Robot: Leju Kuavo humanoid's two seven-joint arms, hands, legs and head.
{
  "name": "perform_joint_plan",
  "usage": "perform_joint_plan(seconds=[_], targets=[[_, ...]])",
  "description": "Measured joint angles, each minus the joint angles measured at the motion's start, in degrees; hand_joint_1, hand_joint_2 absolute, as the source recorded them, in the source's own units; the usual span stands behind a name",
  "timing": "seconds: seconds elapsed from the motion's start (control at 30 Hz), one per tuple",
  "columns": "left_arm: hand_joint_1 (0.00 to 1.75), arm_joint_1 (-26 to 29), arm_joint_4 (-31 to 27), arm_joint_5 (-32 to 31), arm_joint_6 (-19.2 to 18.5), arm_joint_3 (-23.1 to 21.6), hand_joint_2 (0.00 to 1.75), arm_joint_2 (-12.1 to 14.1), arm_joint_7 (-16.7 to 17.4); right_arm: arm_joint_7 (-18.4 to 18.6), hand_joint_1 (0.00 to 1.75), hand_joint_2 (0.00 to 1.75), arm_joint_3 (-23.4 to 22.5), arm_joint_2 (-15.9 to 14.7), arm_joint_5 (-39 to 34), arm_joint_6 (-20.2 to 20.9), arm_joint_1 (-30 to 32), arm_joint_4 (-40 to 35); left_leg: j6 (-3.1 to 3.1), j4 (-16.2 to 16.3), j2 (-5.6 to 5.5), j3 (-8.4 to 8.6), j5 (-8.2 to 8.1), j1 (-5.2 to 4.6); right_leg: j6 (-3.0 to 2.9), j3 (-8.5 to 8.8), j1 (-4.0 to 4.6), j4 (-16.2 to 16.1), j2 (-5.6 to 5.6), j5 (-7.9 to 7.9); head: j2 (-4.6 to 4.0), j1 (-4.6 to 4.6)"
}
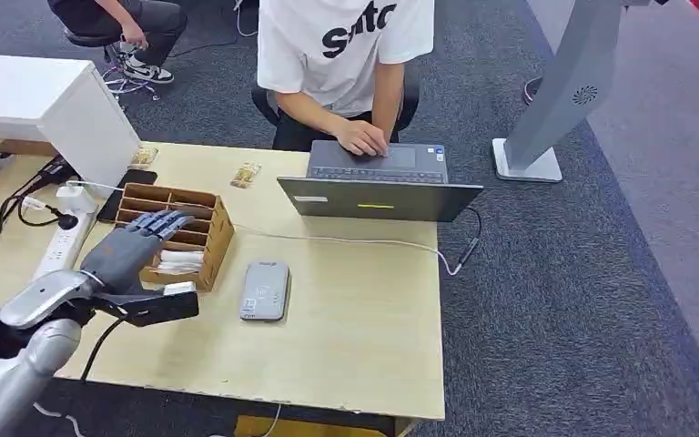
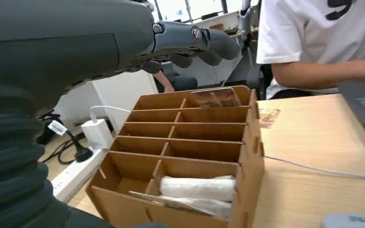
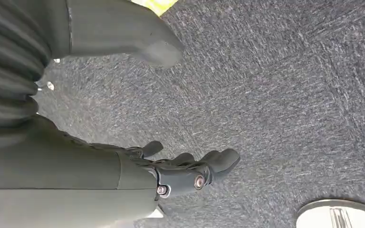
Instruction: Pass the card to the sensor for recognition and then transmit it.
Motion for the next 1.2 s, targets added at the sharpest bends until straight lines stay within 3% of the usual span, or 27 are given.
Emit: perform_joint_plan(seconds=[0.4, 0.57, 0.77, 1.2], targets=[[0.00, -0.6, 2.2, 1.3, -0.4, -1.7, 1.75, 2.5, 1.2, 0.0, 0.00, 1.75, 0.2, 0.0, 1.0, 0.1, 0.0, 0.0, 0.00, 0.0, -0.01, -0.01, 0.00, 0.00, 0.00, 0.01, 0.00, 0.0, -0.01, 0.00, 0.00, -0.02], [0.00, -0.2, 4.5, -0.2, 2.4, -1.8, 1.75, 2.3, 2.6, 0.0, 0.00, 1.75, 0.3, 0.0, 1.3, 0.0, -0.1, 0.0, 0.00, 0.0, -0.01, -0.01, 0.00, -0.01, 0.00, 0.00, -0.01, 0.0, -0.01, 0.00, 0.00, 0.00], [0.00, 1.4, 9.3, -5.9, 9.8, -1.8, 1.75, -0.8, 5.0, 0.6, 0.00, 1.75, 0.4, 0.2, 1.8, 0.0, -0.3, 0.0, 0.00, 0.0, -0.01, -0.01, 0.00, 0.00, 0.00, 0.00, -0.01, 0.0, -0.02, 0.00, 0.00, 0.00], [0.00, 2.7, 14.9, -8.0, 12.4, -1.9, 1.75, -4.5, 5.2, 0.6, 0.00, 1.75, 0.5, 0.3, 2.0, 0.0, -0.3, 0.0, 0.00, 0.0, -0.02, -0.02, 0.00, 0.00, 0.00, 0.00, 0.00, 0.0, -0.02, 0.00, 0.00, 0.00]])
